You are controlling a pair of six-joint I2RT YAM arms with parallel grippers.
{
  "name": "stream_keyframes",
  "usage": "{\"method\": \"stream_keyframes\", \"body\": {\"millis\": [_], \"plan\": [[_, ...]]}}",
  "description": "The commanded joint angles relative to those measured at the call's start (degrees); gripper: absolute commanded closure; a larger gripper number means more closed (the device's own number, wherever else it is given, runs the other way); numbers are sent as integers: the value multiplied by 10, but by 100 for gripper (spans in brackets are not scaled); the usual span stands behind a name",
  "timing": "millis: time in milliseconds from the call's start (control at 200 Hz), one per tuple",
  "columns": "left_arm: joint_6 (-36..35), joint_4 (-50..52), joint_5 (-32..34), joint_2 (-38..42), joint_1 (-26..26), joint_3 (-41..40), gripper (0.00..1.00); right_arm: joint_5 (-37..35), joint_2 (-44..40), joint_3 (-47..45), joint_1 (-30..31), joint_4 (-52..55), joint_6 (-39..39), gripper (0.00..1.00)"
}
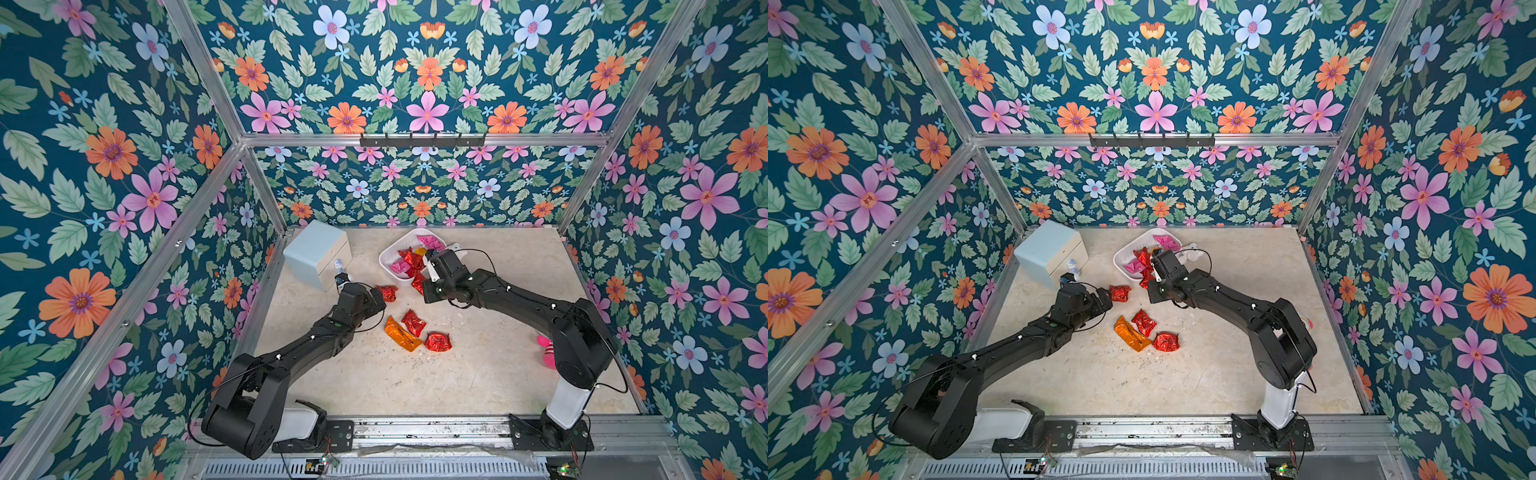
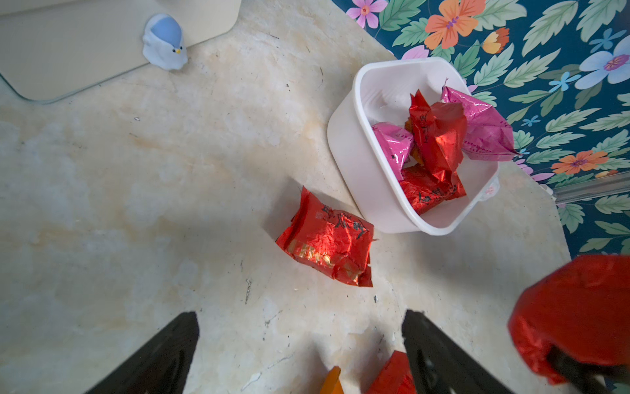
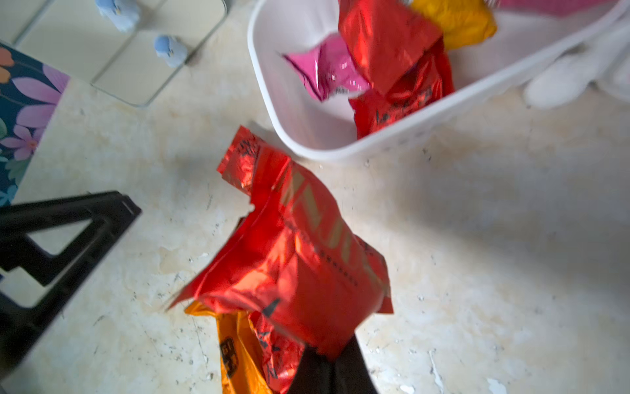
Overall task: Put the tea bags into the storage box
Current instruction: Pick up the tea bag from the center of the board, then place the tea bag in the storage box.
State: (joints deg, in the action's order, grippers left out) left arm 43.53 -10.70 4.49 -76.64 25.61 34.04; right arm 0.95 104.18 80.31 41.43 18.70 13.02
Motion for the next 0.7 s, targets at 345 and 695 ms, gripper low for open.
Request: {"method": "stream_keyframes", "body": {"millis": [345, 695], "plan": [[-16, 7, 6, 13, -2, -4, 1, -43, 241, 369, -56, 83, -37, 98], [-18, 12, 6, 14, -5, -5, 1, -44, 382, 537, -80, 159, -59, 96]]}}
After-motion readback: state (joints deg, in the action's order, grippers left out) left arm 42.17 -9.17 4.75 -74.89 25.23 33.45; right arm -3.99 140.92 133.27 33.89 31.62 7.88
